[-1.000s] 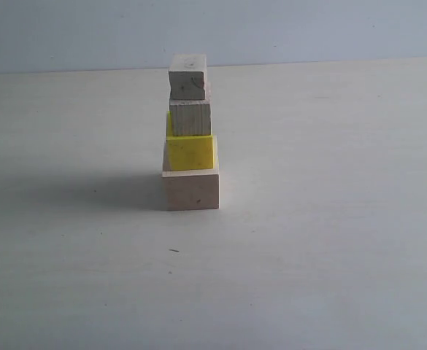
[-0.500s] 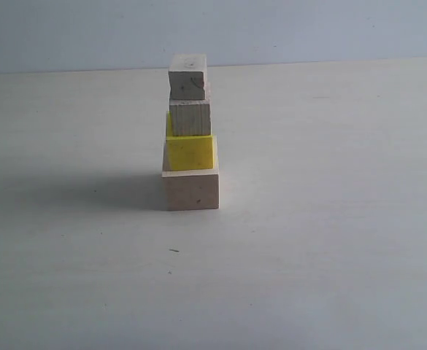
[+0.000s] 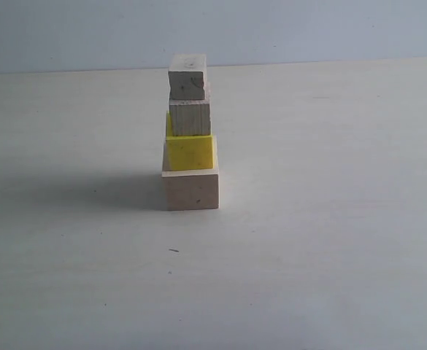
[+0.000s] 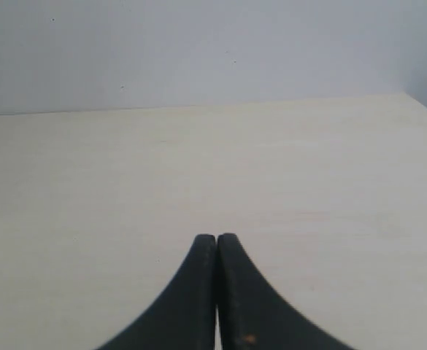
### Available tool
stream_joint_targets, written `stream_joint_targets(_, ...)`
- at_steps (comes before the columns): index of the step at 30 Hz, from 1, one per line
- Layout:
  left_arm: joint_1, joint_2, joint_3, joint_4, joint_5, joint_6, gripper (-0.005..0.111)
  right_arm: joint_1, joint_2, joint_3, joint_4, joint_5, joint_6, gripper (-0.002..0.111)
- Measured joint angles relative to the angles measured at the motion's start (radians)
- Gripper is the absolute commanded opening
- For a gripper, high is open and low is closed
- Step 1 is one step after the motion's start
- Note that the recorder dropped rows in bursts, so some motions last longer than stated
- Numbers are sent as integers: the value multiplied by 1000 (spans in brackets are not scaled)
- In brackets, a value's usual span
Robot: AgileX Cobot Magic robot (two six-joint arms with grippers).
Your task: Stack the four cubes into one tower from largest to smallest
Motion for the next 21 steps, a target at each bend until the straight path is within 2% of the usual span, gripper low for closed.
stream_joint_targets(21,0,0,0,0,2,0,0,0,0,0,0,11,0,0)
